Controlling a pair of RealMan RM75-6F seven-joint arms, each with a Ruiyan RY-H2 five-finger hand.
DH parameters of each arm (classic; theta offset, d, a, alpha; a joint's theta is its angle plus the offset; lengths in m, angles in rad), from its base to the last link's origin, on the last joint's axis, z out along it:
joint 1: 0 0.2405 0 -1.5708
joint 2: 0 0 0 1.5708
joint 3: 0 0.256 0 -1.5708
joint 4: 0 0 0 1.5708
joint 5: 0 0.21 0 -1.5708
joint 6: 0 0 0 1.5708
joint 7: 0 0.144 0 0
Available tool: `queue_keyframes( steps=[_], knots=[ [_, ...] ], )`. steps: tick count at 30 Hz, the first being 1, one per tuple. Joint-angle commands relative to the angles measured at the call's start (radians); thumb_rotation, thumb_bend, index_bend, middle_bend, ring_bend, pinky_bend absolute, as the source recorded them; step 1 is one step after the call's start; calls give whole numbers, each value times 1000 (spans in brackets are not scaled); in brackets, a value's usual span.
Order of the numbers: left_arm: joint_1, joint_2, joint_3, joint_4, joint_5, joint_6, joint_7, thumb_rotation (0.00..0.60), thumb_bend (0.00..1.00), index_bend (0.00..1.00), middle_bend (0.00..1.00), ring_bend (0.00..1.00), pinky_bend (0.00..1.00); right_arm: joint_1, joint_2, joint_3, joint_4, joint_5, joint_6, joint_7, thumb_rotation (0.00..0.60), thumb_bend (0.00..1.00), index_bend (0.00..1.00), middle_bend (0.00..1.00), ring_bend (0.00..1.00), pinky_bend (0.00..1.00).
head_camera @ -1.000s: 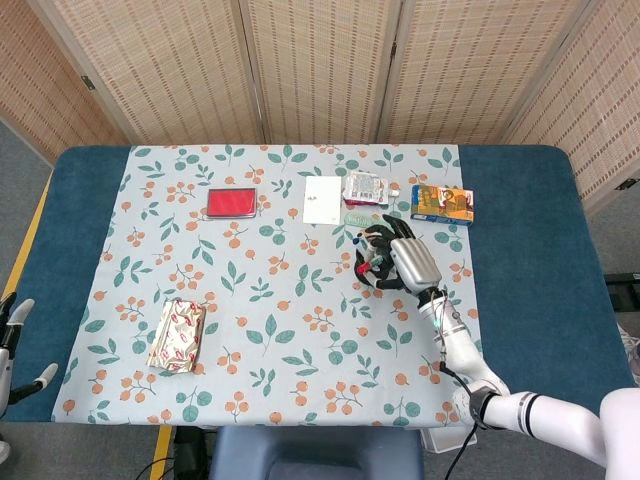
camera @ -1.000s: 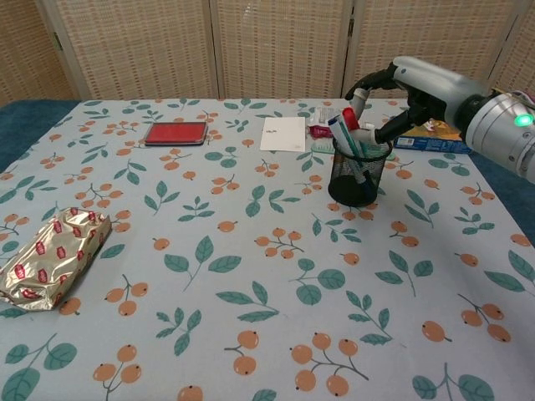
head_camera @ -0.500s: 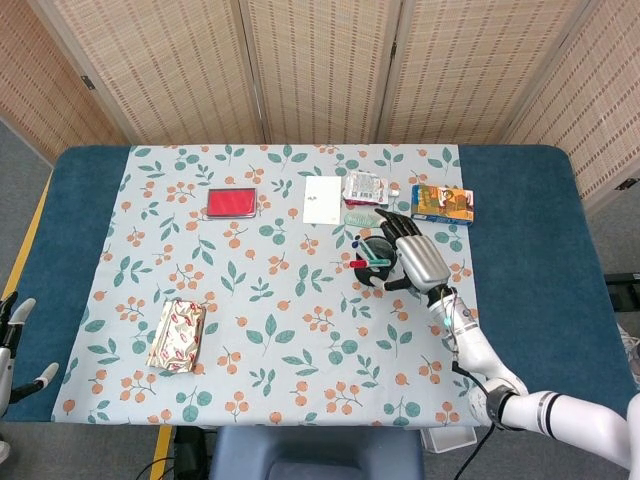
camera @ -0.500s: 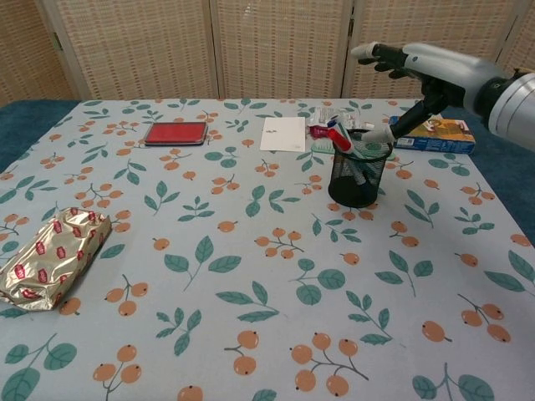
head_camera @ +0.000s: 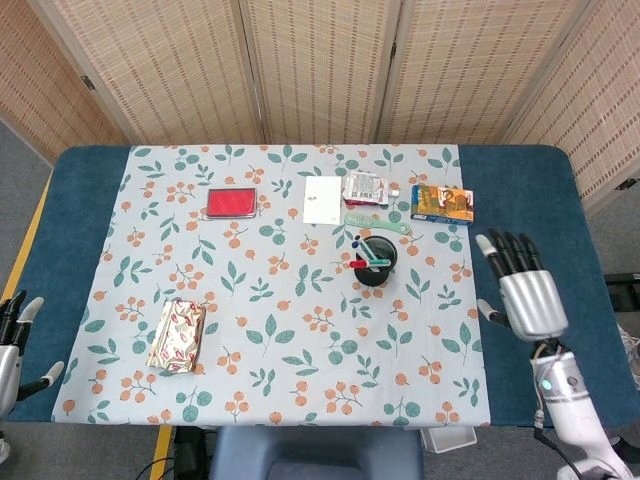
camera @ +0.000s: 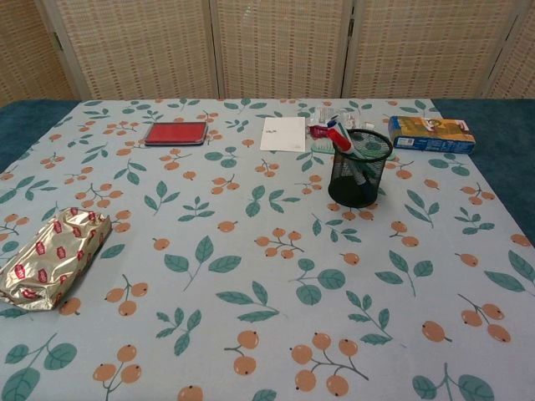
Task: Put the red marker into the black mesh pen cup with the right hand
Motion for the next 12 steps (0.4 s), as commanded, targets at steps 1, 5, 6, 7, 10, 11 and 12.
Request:
queue_keyframes(
  steps=[1,5,6,7,10,11,12],
  knots=[
    [-6,-9,5,0,17,0,12,600,207,0,0,0,248,-140,8,-83,79,-56,111,69,600,229,0,0,0,0],
    [-8,-14,9,1,35,8,19,600,207,0,0,0,248,-183,31,-91,109,-60,128,140,600,247,0,0,0,0],
    [-8,-15,9,3,37,8,19,600,207,0,0,0,248,-191,32,-83,110,-61,141,149,600,249,0,0,0,0],
    [-9,-16,11,3,39,6,17,600,207,0,0,0,248,-199,33,-73,108,-57,152,156,600,250,0,0,0,0],
    [-12,-14,11,6,40,2,7,600,207,0,0,0,248,-212,35,-63,105,-57,157,161,600,250,0,0,0,0],
    [-14,-14,9,10,36,-1,5,600,207,0,0,0,248,-214,35,-61,104,-55,153,156,600,250,0,0,0,0],
    [-16,-14,7,13,31,-5,4,600,206,0,0,0,248,-215,36,-58,102,-55,146,149,600,250,0,0,0,0]
  ],
)
